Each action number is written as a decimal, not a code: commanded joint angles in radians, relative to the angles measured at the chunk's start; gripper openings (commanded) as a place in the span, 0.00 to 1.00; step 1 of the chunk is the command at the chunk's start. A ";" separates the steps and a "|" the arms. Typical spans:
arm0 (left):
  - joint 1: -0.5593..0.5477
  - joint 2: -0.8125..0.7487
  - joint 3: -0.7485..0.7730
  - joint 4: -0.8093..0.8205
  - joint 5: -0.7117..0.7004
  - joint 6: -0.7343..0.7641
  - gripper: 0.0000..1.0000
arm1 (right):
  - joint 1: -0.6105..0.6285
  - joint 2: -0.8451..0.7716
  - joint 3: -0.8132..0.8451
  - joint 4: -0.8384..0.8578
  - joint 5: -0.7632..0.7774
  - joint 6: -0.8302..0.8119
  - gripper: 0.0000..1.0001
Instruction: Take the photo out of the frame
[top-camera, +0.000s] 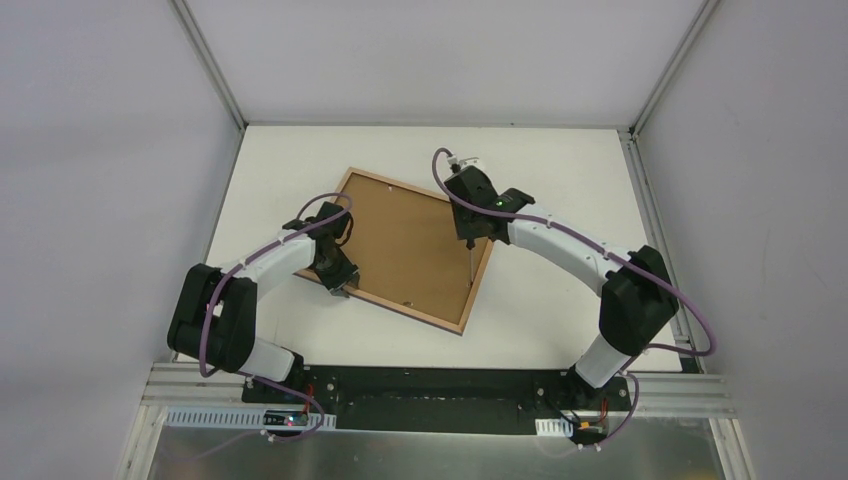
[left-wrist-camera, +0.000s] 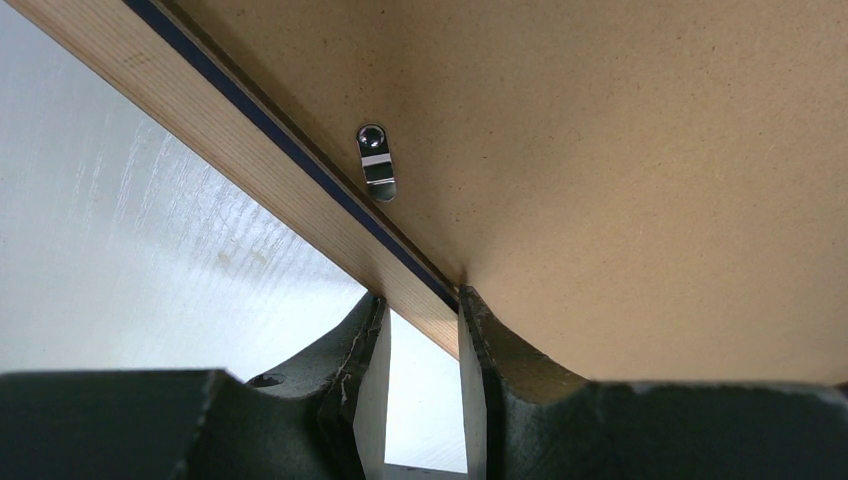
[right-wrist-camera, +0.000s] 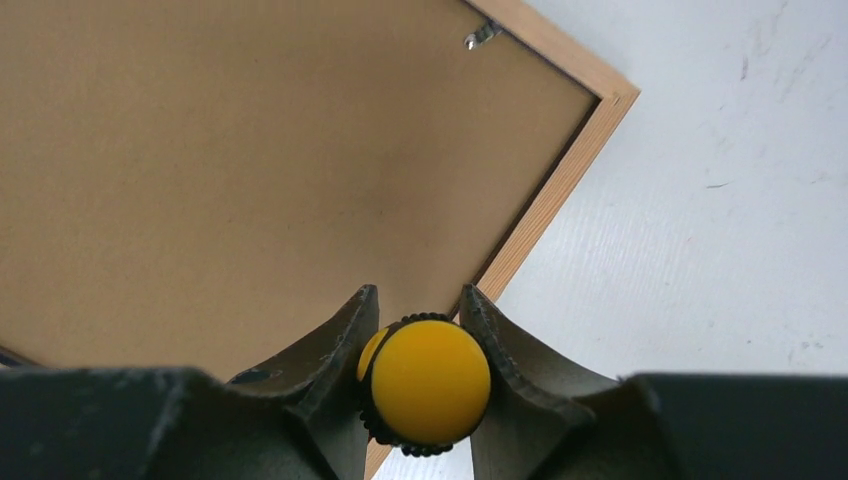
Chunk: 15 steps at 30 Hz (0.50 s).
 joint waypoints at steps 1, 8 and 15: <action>0.003 0.067 -0.057 -0.046 -0.051 0.113 0.00 | -0.009 -0.012 0.018 0.048 0.148 -0.098 0.00; 0.006 0.062 -0.054 -0.049 -0.050 0.129 0.00 | 0.005 -0.026 -0.023 0.105 0.174 -0.137 0.00; 0.011 0.060 -0.051 -0.049 -0.047 0.137 0.00 | 0.026 -0.169 -0.006 0.046 -0.148 -0.085 0.00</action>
